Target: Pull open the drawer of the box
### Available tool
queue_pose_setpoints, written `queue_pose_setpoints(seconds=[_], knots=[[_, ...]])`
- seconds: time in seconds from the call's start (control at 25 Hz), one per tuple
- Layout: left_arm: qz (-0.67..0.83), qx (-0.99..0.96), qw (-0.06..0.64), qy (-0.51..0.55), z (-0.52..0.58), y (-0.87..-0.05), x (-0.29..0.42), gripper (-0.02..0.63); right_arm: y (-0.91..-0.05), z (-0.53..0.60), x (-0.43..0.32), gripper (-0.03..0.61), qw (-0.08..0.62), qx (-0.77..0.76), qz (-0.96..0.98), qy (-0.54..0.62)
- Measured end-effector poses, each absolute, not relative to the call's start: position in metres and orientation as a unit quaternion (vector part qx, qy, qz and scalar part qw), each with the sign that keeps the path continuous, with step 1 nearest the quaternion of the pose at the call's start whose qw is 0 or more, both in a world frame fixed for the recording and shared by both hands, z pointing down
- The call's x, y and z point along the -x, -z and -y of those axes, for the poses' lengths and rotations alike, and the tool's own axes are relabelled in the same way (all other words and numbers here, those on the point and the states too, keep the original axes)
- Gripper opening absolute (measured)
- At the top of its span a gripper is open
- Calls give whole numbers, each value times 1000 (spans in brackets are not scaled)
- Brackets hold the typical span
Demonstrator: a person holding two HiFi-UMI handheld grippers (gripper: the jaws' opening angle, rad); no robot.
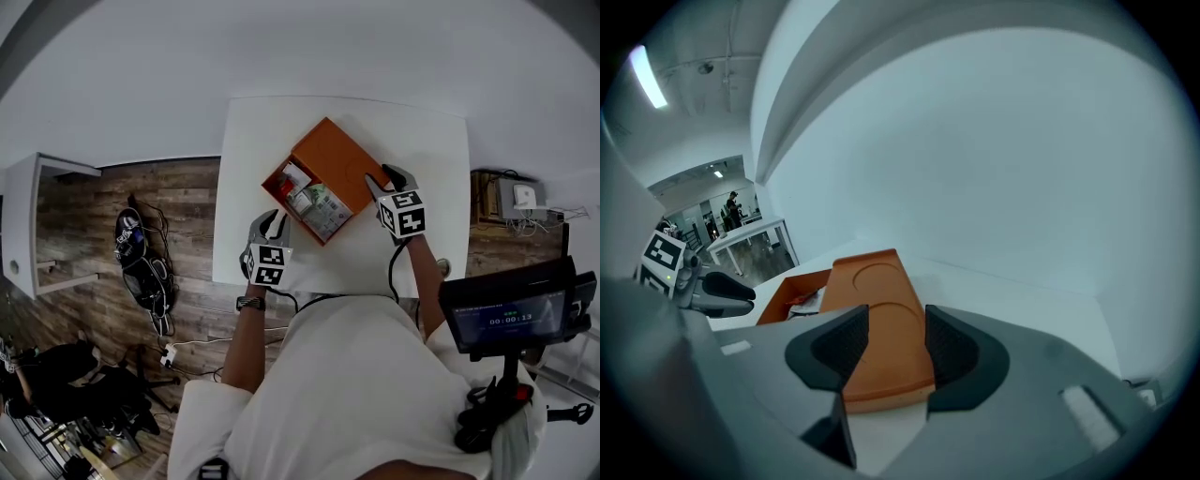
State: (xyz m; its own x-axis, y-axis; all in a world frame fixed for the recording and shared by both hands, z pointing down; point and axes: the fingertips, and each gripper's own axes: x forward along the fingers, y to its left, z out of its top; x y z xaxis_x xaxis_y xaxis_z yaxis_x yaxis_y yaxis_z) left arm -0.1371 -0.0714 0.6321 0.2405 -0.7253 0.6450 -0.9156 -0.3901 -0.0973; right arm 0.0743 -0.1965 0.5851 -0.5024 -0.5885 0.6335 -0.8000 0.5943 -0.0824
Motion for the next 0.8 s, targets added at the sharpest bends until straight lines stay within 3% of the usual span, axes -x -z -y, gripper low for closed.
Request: queue_pose_setpoints(seconds=[0.36,0.8], knots=[[561,-799,84,-199,65,-508,113,40,-483,117,-74,141,223,-453,856,-113],[552,-821,18,-144,101,-438,88,6,-440,121,-90,92,193,-483,849,-97]])
